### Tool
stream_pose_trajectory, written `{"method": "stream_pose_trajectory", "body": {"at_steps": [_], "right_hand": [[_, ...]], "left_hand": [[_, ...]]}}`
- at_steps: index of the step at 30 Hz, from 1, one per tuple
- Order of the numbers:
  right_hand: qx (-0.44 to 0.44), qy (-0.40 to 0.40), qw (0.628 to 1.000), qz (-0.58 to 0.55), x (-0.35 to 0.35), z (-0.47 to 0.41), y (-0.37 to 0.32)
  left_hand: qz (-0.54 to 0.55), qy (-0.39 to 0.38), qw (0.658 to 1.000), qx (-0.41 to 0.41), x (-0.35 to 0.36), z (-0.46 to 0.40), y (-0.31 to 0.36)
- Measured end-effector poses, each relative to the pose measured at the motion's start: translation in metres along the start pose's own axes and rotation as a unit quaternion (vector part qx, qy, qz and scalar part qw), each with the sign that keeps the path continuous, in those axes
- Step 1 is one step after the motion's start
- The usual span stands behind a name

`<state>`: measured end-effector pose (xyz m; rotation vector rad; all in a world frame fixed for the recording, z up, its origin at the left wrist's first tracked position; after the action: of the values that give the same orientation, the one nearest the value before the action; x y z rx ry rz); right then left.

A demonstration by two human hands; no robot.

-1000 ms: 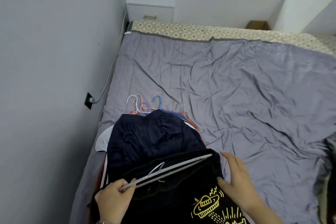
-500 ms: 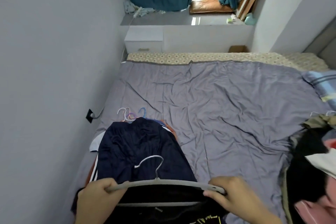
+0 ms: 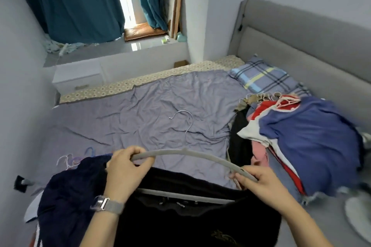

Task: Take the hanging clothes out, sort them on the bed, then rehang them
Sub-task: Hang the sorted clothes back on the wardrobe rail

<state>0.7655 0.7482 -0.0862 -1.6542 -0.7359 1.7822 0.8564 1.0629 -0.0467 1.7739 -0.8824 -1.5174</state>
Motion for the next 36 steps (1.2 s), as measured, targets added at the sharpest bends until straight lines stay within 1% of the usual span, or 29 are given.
{"method": "stream_pose_trajectory", "body": {"at_steps": [3,4,5,7,9,13,17,19,21,24,26,27,29,33,36], "right_hand": [[0.056,0.08,0.995,-0.013,-0.02,0.04,0.01],[0.08,0.112,0.99,-0.021,-0.026,0.056,0.019],[0.099,0.146,0.984,-0.03,-0.031,0.073,0.03],[0.137,0.205,0.968,-0.048,-0.04,0.111,0.044],[0.172,0.268,0.944,-0.083,-0.054,0.154,0.056],[0.251,0.385,0.876,-0.149,-0.083,0.26,0.092],[0.306,0.484,0.794,-0.206,-0.107,0.355,0.11],[0.33,0.52,0.755,-0.223,-0.118,0.393,0.119],[0.342,0.55,0.726,-0.234,-0.131,0.425,0.131],[0.358,0.585,0.677,-0.269,-0.146,0.467,0.156],[0.373,0.611,0.644,-0.272,-0.152,0.495,0.171],[0.38,0.628,0.621,-0.275,-0.154,0.511,0.177],[0.391,0.67,0.56,-0.292,-0.152,0.547,0.189],[0.433,0.748,0.408,-0.293,-0.146,0.625,0.204],[0.468,0.778,0.326,-0.264,-0.157,0.666,0.211]], "left_hand": [[0.011,0.003,0.994,0.105,0.013,0.013,0.04],[0.024,-0.007,0.991,0.13,0.019,0.018,0.051],[0.047,-0.03,0.989,0.138,0.029,0.022,0.059],[0.112,-0.11,0.98,0.119,0.062,0.029,0.063],[0.154,-0.199,0.963,0.095,0.105,0.042,0.067],[0.173,-0.321,0.925,0.108,0.183,0.091,0.108],[0.163,-0.433,0.873,0.153,0.263,0.152,0.171],[0.148,-0.496,0.834,0.189,0.306,0.19,0.208],[0.134,-0.548,0.792,0.233,0.346,0.232,0.249],[0.13,-0.597,0.732,0.303,0.398,0.299,0.308],[0.128,-0.622,0.694,0.338,0.428,0.341,0.338],[0.13,-0.636,0.677,0.346,0.441,0.361,0.35],[0.142,-0.662,0.65,0.346,0.465,0.398,0.37],[0.138,-0.718,0.59,0.342,0.514,0.468,0.396],[0.127,-0.752,0.541,0.353,0.55,0.514,0.418]]}}
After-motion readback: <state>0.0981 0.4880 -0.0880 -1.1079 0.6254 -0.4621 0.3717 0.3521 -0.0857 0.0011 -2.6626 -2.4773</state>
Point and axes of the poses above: each hand's wrist, its own z-axis away from the middle knuckle, its own x-axis out of the palm, y = z × x, the point moved 10 cm from there along -z, towards the middle knuckle, and after that the axes turned 9 degrees about z, right-handed, at the moved point
